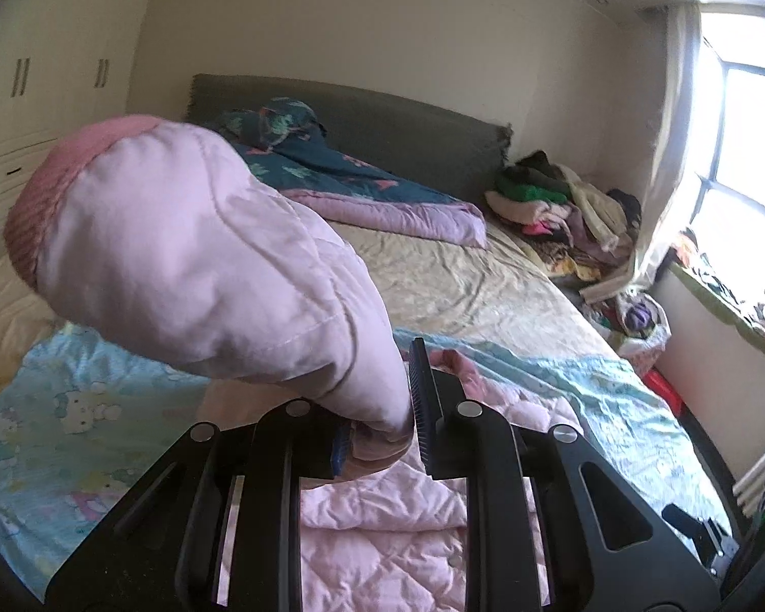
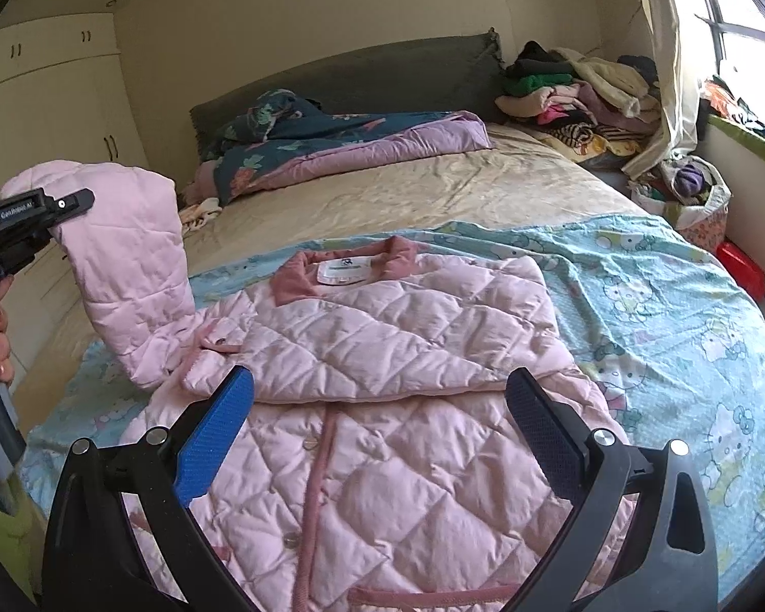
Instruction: Fold large clothes
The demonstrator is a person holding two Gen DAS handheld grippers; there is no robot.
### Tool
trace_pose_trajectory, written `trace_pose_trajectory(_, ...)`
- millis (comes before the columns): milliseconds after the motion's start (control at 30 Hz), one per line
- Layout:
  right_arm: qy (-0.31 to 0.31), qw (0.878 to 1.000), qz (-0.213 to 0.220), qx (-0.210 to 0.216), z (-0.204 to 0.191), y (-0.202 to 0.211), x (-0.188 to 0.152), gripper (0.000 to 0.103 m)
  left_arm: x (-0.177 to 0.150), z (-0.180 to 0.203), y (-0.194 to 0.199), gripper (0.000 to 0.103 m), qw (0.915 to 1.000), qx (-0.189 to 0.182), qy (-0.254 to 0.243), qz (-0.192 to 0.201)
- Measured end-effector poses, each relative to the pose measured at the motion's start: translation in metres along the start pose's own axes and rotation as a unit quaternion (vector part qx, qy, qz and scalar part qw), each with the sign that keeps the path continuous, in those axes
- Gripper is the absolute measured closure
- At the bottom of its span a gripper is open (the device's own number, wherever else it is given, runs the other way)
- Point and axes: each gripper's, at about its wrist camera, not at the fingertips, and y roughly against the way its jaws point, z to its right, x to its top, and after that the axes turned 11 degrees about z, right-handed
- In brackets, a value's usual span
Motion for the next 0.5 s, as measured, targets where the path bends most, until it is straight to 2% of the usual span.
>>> trace_pose_trajectory(200, -0.019, 1.0, -0.008, -0.016, 0.022, -0.005, -0.005, 0.004, -0.019, 0.025, -0.012, 0.09, 0.9992, -0.03, -0.022, -0.017)
trace_pose_trajectory(500, -0.043, 0.998, -0.015, -0.044, 0.054, -0.012, -0.01, 0.004, -0.061, 0.057, -0.043, 0.091, 0.9946, -0.057, -0.054, -0.067)
